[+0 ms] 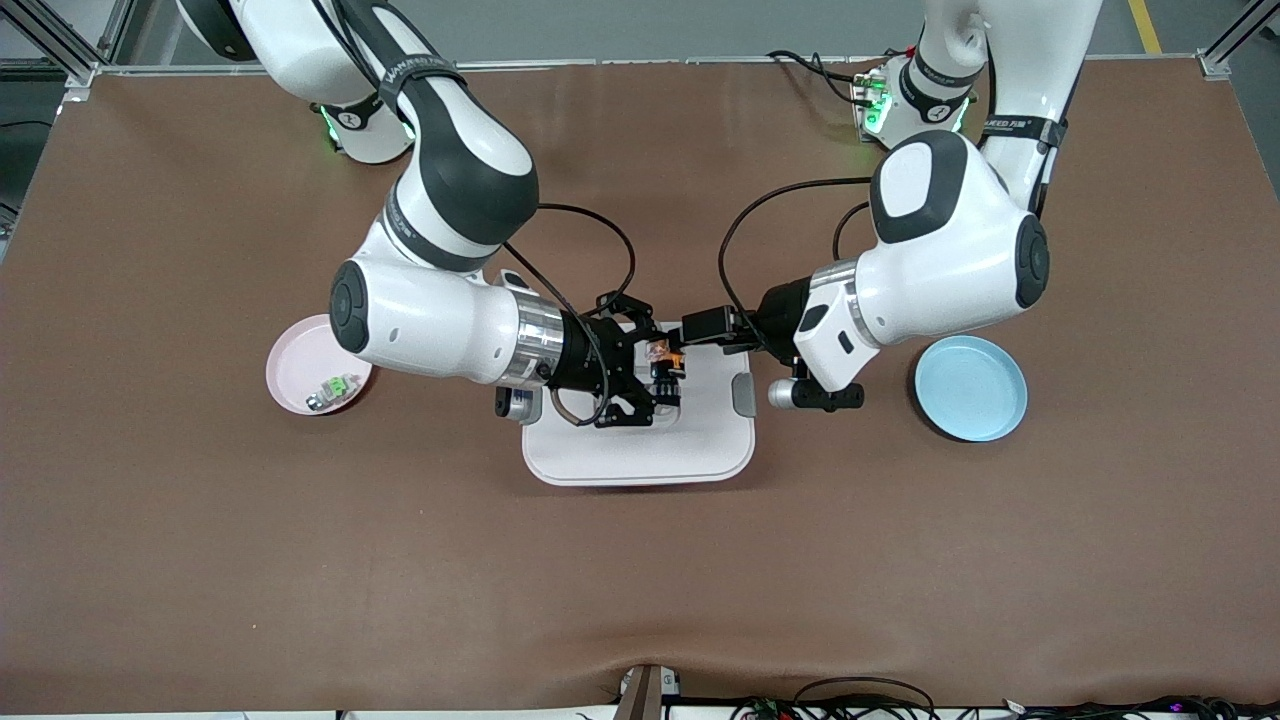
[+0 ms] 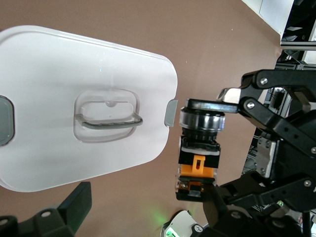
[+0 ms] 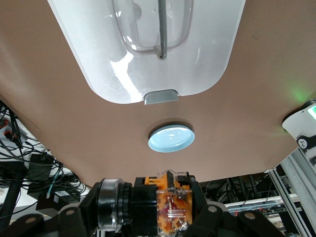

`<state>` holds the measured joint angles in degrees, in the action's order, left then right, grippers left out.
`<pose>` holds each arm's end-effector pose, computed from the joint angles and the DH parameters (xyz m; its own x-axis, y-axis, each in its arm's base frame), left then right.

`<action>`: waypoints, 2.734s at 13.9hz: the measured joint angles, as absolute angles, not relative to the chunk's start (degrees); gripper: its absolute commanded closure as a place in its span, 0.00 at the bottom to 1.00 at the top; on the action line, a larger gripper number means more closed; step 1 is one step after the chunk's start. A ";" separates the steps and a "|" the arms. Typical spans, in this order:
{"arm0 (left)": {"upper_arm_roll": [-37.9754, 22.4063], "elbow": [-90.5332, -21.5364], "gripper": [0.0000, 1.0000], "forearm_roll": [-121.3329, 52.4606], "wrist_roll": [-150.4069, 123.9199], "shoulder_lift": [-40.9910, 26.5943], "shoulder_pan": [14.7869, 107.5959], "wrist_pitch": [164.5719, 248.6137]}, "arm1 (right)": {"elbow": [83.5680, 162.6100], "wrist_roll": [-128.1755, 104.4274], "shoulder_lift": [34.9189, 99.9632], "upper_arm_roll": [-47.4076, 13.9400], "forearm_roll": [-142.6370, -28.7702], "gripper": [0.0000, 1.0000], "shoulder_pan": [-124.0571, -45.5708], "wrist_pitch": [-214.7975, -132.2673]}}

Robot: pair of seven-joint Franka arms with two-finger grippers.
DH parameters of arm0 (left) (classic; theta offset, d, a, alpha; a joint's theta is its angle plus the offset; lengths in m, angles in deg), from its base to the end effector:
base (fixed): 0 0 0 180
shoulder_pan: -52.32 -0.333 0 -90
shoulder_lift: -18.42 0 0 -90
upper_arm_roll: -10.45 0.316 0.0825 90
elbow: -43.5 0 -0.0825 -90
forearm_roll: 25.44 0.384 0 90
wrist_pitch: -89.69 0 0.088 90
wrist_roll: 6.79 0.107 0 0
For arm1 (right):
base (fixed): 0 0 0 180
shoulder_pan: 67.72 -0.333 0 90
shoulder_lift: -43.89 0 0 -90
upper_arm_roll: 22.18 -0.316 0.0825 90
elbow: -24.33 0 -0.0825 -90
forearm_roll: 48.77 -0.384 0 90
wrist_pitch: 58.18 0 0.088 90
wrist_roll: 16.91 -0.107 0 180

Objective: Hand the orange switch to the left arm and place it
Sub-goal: 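Hold the switch with the right gripper while the left gripper approaches it, then close the left gripper on the orange switch above the box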

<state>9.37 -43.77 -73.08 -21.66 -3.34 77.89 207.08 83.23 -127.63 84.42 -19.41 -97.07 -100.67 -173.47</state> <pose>0.6014 -0.3448 0.4727 0.9814 0.0684 -0.1793 0.1739 -0.7123 0.6800 0.6425 0.4404 0.4777 -0.1101 -0.6856 -0.7196 -0.9922 0.0338 0.1196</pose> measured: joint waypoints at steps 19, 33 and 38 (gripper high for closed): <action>9.33 -42.10 0.00 -73.53 -18.14 -3.90 77.09 209.96 | 82.89 -132.56 86.85 -22.29 -97.14 1.00 -102.16 -178.00; 9.21 -41.70 0.00 -73.54 -18.00 -6.15 78.43 211.76 | 80.25 -134.84 86.85 -25.10 -97.24 1.00 -99.54 -178.04; 9.24 -41.18 0.17 -73.54 -17.99 -6.14 78.41 211.77 | 80.26 -134.72 87.14 -25.02 -97.23 1.00 -99.14 -177.96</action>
